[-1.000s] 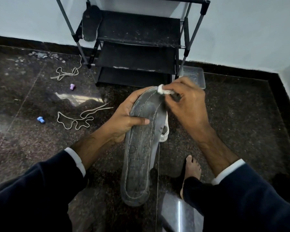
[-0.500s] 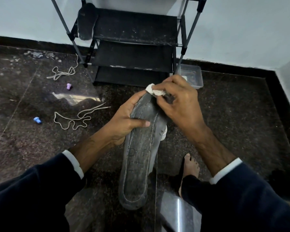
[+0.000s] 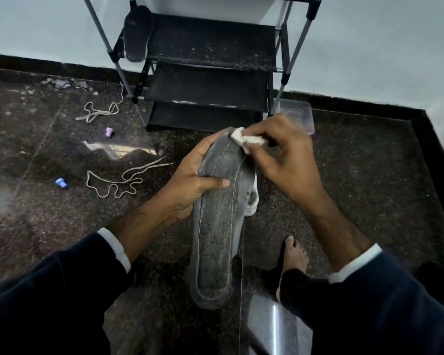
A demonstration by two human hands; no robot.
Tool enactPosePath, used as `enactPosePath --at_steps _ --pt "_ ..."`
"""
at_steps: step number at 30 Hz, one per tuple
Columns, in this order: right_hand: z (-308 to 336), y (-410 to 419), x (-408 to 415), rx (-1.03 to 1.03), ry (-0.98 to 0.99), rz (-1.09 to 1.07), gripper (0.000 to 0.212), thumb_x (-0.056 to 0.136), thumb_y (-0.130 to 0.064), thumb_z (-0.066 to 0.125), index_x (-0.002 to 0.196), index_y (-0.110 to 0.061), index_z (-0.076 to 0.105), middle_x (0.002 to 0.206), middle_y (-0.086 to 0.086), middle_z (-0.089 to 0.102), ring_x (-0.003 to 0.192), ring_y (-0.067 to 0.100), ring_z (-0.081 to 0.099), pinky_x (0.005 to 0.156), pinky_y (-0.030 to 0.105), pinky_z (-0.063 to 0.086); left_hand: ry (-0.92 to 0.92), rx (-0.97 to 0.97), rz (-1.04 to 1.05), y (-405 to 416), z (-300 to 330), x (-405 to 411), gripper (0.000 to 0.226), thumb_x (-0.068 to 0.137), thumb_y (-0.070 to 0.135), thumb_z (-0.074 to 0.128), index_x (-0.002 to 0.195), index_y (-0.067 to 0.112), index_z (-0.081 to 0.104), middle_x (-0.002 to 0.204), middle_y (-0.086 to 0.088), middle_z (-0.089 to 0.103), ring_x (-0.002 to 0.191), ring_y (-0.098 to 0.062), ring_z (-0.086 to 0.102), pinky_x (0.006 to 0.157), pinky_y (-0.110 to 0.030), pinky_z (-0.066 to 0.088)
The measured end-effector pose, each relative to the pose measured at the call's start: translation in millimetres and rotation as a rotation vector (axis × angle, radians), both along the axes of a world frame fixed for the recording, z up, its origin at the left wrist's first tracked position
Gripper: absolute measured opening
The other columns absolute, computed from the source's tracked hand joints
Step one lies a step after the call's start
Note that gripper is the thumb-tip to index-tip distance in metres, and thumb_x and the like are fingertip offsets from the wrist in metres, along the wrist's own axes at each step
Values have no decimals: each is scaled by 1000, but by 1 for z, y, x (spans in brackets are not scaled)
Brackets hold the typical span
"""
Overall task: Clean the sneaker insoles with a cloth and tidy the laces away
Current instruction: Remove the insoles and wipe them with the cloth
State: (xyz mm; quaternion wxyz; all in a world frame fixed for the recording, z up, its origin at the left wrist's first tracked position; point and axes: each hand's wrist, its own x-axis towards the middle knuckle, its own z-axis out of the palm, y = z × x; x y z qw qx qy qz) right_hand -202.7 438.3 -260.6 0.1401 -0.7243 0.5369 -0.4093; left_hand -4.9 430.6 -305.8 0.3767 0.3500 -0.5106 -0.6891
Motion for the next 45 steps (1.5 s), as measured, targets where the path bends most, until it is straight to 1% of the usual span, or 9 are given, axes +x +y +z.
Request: enactPosePath --at_steps 6,11,17,23,25,29,35,41,45 --pt "-2 -4 -12 129 6 35 18 86 -6 75 103 -11 77 95 0 65 81 7 60 70 10 45 0 -49 23 2 0 0 86 73 -31 58 146 12 44 142 -2 56 125 -13 59 93 -25 52" --pt "-1 3 -15 266 54 254 17 81 -4 80 97 -11 79 96 1 67 83 9 64 73 20 52 7 -36 49 -1 -2 2 87 70 -17 65 147 16 44 142 -7 56 125 -20 59 92 -32 54" --pt "5 1 -20 218 -87 122 18 83 -6 80 100 -11 79 94 0 69 84 5 64 75 15 48 -24 -62 15 -1 -3 -1 87 74 -29 61 149 10 40 146 -10 52 125 -18 58 94 -28 52" --pt "-7 1 -5 147 11 190 19 82 -2 78 100 -8 80 93 6 66 81 12 64 70 18 48 6 -86 70 -8 -1 7 84 75 -24 64 149 9 40 144 -20 52 124 -24 57 96 -36 53" --pt "-9 2 -5 204 47 242 19 78 1 79 96 -7 80 91 3 67 79 5 63 70 12 45 -8 -86 122 -13 -1 13 83 72 -16 68 147 11 43 141 -18 55 123 -24 57 96 -36 52" --pt "-4 4 -13 366 17 267 20 77 1 80 94 -9 80 91 0 68 78 5 64 72 16 51 -20 -49 133 -10 0 12 82 71 -12 69 145 14 44 132 -8 60 120 -20 60 92 -33 54" --pt "0 2 -13 162 -86 89 23 82 -4 81 104 -10 79 96 5 69 84 7 64 76 17 51 -22 -47 92 -6 0 5 80 71 -12 68 144 11 44 129 -7 60 118 -21 61 93 -35 54" --pt "-9 6 -5 339 56 330 20 77 2 80 94 -9 80 89 -2 67 79 7 65 72 16 50 -28 -81 158 -13 1 14 76 69 -13 68 136 17 50 125 -5 61 116 -18 60 92 -31 53" --pt "3 7 -11 406 -95 278 20 80 -3 80 97 -13 80 93 -3 69 83 7 66 77 18 54 -47 -90 136 -11 1 10 75 70 -13 68 136 16 49 126 -5 61 117 -18 60 93 -32 53"
